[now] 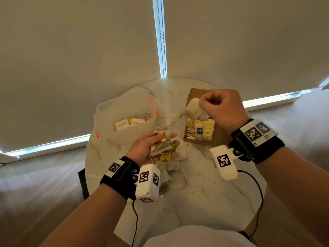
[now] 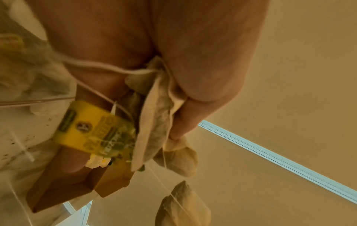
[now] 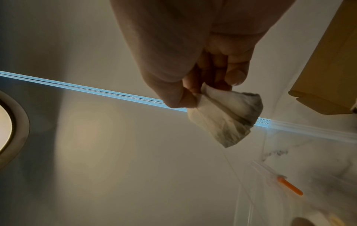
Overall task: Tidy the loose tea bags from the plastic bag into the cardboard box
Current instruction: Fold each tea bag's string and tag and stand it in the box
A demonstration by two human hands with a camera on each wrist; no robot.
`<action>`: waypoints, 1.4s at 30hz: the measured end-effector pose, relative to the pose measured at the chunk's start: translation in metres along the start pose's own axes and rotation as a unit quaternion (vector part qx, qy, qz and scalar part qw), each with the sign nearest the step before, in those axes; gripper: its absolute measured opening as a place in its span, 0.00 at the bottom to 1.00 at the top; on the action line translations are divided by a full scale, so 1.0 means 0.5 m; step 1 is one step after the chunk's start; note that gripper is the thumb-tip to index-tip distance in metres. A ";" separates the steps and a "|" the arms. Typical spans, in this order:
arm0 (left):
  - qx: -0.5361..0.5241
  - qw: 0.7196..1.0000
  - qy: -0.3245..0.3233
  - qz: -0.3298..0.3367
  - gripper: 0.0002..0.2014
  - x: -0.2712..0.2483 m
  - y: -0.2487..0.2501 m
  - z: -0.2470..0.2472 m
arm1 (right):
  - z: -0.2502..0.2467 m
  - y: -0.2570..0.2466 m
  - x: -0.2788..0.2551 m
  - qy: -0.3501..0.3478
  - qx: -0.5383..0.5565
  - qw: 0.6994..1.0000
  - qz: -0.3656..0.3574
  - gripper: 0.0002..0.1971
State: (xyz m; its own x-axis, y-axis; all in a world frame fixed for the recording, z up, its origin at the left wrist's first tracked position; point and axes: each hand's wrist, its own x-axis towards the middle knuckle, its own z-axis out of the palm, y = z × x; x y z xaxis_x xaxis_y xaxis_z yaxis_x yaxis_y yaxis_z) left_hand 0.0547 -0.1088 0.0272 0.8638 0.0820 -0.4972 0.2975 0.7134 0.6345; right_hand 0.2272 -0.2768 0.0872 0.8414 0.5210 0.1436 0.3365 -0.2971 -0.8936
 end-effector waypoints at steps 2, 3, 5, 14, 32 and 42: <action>-0.007 1.000 -0.003 -0.008 0.18 -0.001 0.001 0.000 | -0.002 0.000 0.002 0.006 0.003 1.000 0.000 0.08; -0.012 1.000 -0.003 -0.013 0.16 -0.001 0.001 -0.001 | -0.004 0.000 0.003 0.008 0.001 1.000 0.000 0.08; -0.020 1.000 -0.001 -0.021 0.15 -0.001 0.002 -0.002 | -0.007 0.003 0.005 0.012 -0.006 1.000 0.001 0.07; 0.032 0.998 0.048 0.001 0.22 -0.004 0.020 -0.003 | -0.028 0.014 0.020 0.074 -0.028 0.997 0.018 0.04; 0.024 0.987 0.142 0.068 0.11 -0.013 0.028 0.009 | -0.032 0.023 0.020 0.067 -0.018 0.997 0.036 0.07; 0.159 0.969 0.145 0.123 0.09 -0.035 0.054 0.054 | -0.011 0.034 0.000 -0.054 -0.099 0.993 0.025 0.04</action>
State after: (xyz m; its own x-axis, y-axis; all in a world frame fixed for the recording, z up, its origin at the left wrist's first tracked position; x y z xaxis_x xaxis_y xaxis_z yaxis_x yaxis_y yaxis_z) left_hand 0.0586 -0.1100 0.0691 0.7876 0.4475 -0.4235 0.2465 0.4010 0.8823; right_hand 0.2352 -0.2861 0.0743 0.8121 0.5819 0.0446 0.3807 -0.4703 -0.7962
